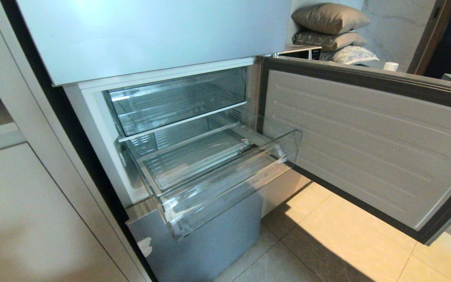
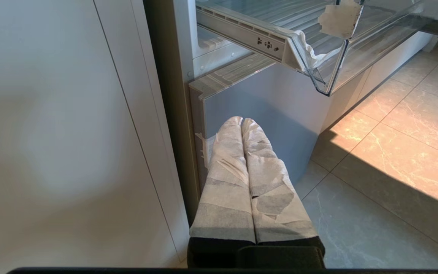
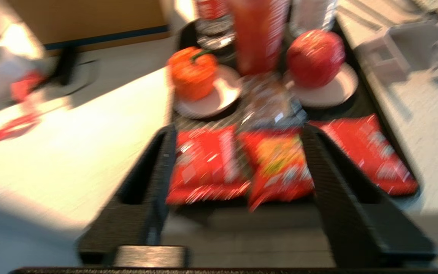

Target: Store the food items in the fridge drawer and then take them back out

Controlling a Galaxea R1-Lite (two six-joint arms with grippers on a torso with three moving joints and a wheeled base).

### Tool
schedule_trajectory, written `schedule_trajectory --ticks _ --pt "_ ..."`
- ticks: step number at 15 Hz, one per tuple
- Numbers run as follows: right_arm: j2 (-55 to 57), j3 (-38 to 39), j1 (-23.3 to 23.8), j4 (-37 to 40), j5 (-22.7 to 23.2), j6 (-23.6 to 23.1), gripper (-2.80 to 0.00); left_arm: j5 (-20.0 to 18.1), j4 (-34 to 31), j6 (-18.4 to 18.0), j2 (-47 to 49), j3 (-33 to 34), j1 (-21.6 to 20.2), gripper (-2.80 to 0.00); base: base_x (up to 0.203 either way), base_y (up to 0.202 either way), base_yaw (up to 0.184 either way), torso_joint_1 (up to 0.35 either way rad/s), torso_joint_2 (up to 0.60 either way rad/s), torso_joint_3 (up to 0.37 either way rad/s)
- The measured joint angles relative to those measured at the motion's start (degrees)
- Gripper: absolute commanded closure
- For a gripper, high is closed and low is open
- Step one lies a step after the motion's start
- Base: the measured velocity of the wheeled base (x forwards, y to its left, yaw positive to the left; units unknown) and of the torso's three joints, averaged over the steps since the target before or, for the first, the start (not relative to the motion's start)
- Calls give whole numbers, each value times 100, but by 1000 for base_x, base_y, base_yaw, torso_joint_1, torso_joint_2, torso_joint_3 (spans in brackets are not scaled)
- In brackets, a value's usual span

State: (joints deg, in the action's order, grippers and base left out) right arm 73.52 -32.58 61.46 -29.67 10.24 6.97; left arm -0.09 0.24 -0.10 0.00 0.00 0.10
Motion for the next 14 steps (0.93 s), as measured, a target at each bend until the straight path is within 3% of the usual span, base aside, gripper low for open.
schedule_trajectory --ticks 8,14 --pt "2394 -837 505 -1806 -73 -253 -280 0 0 0 0 0 0 0 0 0 0 0 0 0" --pt "3754 -1294 977 -3686 -264 94 -280 0 0 0 0 0 0 0 0 0 0 0 0 0"
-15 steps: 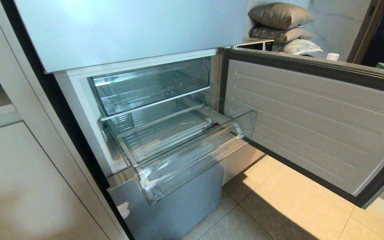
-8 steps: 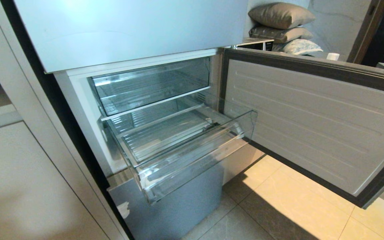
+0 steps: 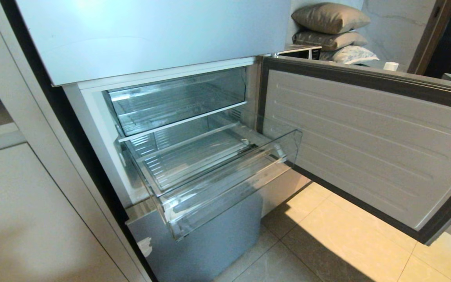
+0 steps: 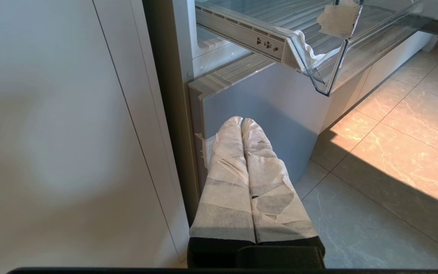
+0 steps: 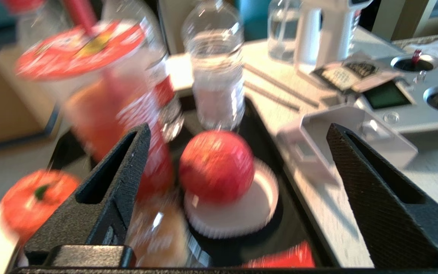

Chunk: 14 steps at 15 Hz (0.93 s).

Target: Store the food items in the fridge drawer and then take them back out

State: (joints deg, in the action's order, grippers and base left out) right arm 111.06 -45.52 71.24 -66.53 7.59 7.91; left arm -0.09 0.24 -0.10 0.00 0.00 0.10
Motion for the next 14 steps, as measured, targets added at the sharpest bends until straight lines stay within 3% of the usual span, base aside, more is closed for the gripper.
schedule_trajectory --ticks 5,8,14 --pt "896 -614 51 -306 46 226 -280 -1 -1 0 -1 0 0 0 0 0 0 0 0 0" --pt "1321 -991 -37 -297 420 517 -280 -1 0 0 0 0 0 0 0 0 0 0 0 0" --pt "1870 -1496 -40 -171 879 562 -280 1 -2 0 0 0 0 0 0 0 0 0 0 0"
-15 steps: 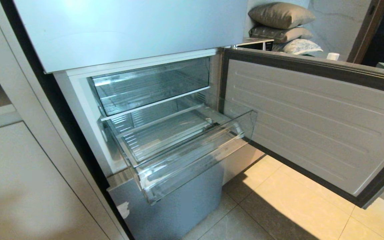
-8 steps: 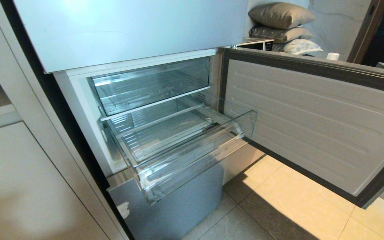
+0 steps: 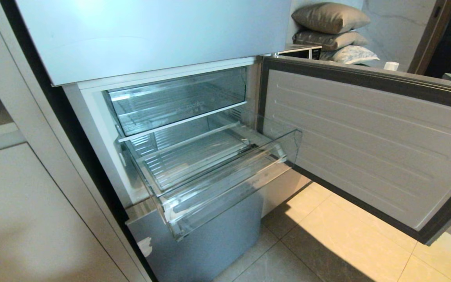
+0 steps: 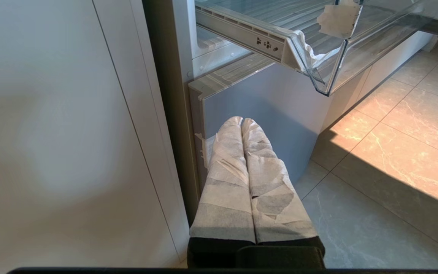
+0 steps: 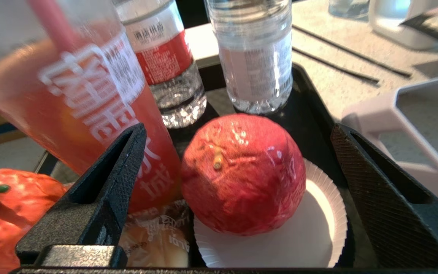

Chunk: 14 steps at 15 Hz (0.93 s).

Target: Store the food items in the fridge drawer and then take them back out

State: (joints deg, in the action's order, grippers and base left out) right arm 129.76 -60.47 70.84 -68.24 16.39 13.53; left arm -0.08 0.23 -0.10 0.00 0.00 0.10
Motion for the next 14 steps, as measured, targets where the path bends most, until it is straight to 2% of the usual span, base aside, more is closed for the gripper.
schedule_trajectory --ticks 11,12,13,14 --pt "495 -325 0 0 121 11 -280 -2 1 0 -1 0 0 0 0 0 0 0 0 0" --pt "516 -328 0 0 136 9 -64 -2 1 0 0 0 0 0 0 0 0 0 0 0" --pt "532 -331 0 0 139 9 0 -2 -1 0 0 0 0 0 0 0 0 0 0 0" --pt "543 -333 0 0 145 11 0 -2 0 0 0 0 0 0 0 0 0 0 0 0"
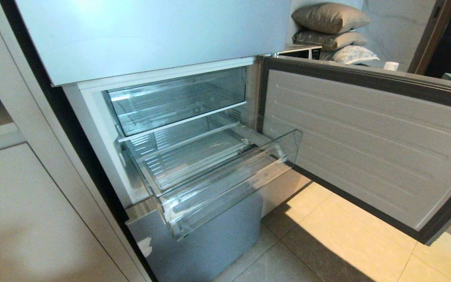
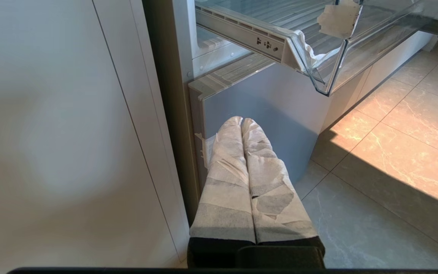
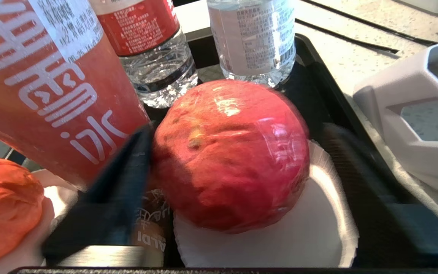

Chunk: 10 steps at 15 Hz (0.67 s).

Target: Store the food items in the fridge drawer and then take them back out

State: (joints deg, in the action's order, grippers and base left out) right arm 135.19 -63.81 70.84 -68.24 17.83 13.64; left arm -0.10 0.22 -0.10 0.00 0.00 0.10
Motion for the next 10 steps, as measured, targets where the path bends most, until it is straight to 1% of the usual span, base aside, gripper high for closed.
schedule_trajectory --ticks 6,8,10 --pt "-52 79 18 17 -17 8 0 2 1 0 -1 0 0 0 0 0 0 0 0 0" --pt "-279 180 71 104 -38 7 0 0 2 0 0 0 0 0 0 0 0 0 0 0" --pt "-743 368 137 288 -61 11 0 0 2 0 0 0 0 0 0 0 0 0 0 0"
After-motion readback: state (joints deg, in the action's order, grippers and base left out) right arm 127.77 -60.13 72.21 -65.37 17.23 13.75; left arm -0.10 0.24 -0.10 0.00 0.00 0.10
